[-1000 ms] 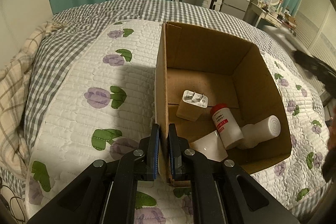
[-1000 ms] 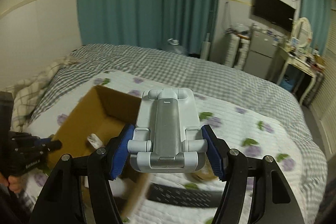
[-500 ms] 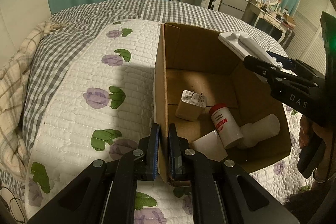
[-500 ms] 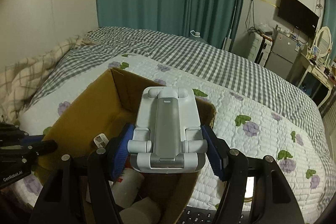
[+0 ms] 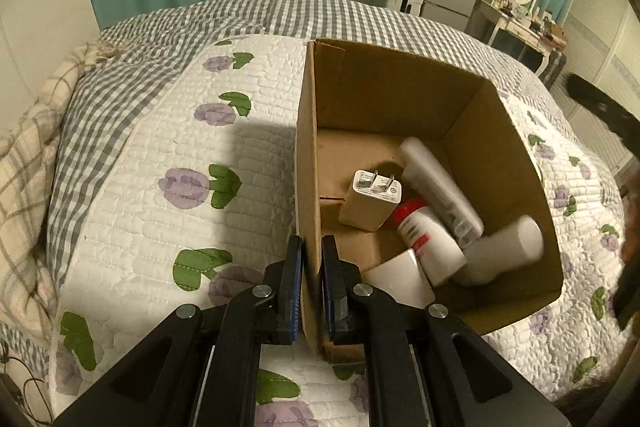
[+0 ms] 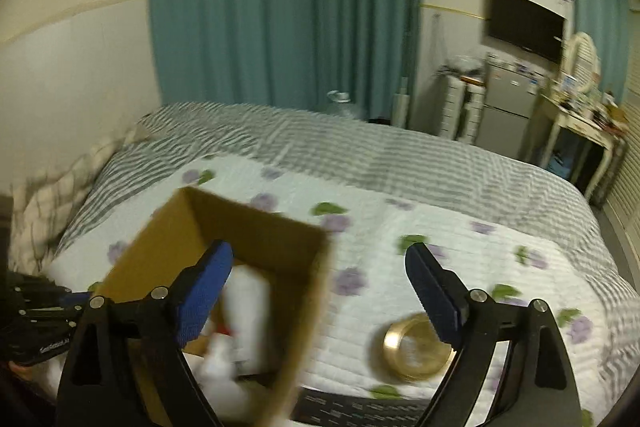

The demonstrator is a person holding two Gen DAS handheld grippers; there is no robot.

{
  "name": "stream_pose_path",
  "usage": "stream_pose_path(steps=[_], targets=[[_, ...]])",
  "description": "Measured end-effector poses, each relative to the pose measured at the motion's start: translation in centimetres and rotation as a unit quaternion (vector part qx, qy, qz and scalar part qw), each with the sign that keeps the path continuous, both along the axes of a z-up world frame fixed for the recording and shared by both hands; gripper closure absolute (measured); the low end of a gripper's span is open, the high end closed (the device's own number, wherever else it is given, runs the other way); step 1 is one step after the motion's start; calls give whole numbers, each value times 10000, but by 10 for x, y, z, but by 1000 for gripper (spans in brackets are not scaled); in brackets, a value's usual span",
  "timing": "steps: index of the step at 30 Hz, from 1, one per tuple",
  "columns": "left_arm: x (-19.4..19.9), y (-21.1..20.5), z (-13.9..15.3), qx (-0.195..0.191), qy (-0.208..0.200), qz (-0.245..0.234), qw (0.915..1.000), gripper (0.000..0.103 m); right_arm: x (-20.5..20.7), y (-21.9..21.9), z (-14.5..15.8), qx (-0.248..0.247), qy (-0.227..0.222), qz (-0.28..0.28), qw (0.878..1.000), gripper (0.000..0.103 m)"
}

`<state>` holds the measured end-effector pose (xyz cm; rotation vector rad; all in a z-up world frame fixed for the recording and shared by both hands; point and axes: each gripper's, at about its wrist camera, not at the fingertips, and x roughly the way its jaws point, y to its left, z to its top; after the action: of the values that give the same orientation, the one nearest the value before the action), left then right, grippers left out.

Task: Organize rigid objects
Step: 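Grasp the gold round tin with the right tool and lift it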

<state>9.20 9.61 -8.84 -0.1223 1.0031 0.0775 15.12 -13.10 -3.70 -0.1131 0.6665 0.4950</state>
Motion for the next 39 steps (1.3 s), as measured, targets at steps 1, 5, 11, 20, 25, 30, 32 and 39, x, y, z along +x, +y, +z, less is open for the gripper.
stream_pose_path(steps=[1,5,11,20,25,30,32,39], targets=[[0,0,-1,-2,19,9,10000,95,0,-16,2,-98,12,-171,9998,14],[1,-1,-7,74,124,24,9999,95,-4,-56,-10,-610,162,-578,9963,14],[2,-9,-17,352,305,46,9989,95,-14,-97,-56,-988,682,-680,9904,14],[0,-11,-8,420,264,140,9987,95,-15,-104,-100,-1048,1185,-550,9859,14],[-1,-10,-1,426,170,126,9989,95,-14,-100,-100,-971,1188,-502,9869,14],[0,-8,0,371,145,113,9991,95,-12,-92,-104,-1032,1240,-466,9858,14],[-1,-8,0,370,137,106,9992,95,-8,-90,-105,-1023,1263,-460,9856,14],[0,-8,1,365,117,116,9992,95,15,-68,-108,-936,1276,-405,9866,14]])
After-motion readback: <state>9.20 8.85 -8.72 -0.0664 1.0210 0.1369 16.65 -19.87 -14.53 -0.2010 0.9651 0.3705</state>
